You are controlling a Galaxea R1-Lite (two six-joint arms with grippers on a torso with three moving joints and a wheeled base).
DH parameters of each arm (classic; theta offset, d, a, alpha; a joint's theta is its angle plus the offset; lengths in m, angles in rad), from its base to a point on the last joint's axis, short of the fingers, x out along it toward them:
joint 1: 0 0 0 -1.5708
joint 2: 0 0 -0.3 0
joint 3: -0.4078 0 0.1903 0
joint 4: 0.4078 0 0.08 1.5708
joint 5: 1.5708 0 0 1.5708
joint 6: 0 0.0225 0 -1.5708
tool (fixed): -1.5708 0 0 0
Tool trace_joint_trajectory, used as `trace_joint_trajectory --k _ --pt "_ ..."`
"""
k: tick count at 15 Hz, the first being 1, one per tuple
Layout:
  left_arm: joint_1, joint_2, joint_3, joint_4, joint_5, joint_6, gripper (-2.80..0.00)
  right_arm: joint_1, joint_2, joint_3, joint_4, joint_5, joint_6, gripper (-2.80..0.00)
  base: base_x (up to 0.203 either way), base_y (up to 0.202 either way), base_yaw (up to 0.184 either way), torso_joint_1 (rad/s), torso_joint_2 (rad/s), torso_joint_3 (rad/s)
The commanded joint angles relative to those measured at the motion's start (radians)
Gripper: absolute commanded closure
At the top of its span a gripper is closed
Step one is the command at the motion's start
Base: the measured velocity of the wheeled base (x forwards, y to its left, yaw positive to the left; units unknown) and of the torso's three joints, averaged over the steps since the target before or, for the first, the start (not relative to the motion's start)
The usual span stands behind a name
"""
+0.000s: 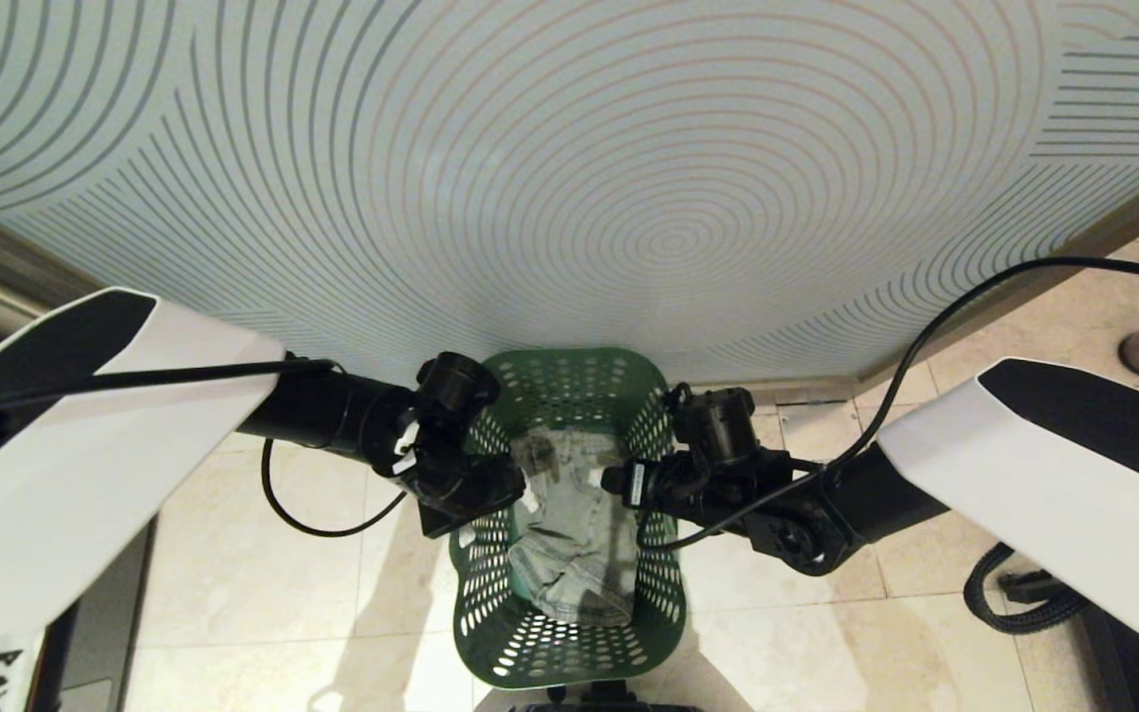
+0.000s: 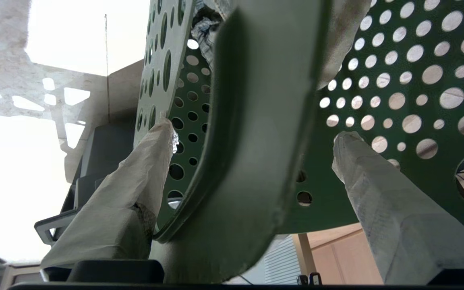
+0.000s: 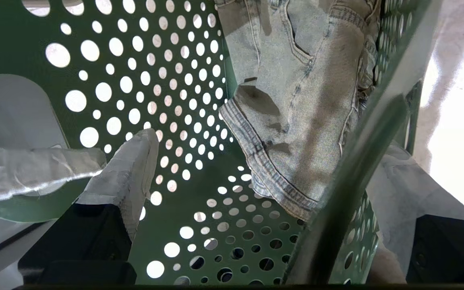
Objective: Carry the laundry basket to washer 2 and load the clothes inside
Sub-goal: Pick up the clothes basket and put it beside the washing machine
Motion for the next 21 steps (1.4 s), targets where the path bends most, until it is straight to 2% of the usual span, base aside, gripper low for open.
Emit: trace_joint_trajectory --k 1,21 --pt "0.0 0.009 -0.003 0.0 -0.001 -0.004 -2.8 0.001 0.002 0.001 -0.003 0.0 0.003 -2.8 0.0 0.0 0.0 0.0 0.0 0.0" --pt "0.0 0.012 0.0 0.005 -0.001 -0.02 -2.8 0.001 0.009 0.001 -0.003 -0.003 0.005 -2.8 0.0 0.0 0.0 0.0 0.0 0.0"
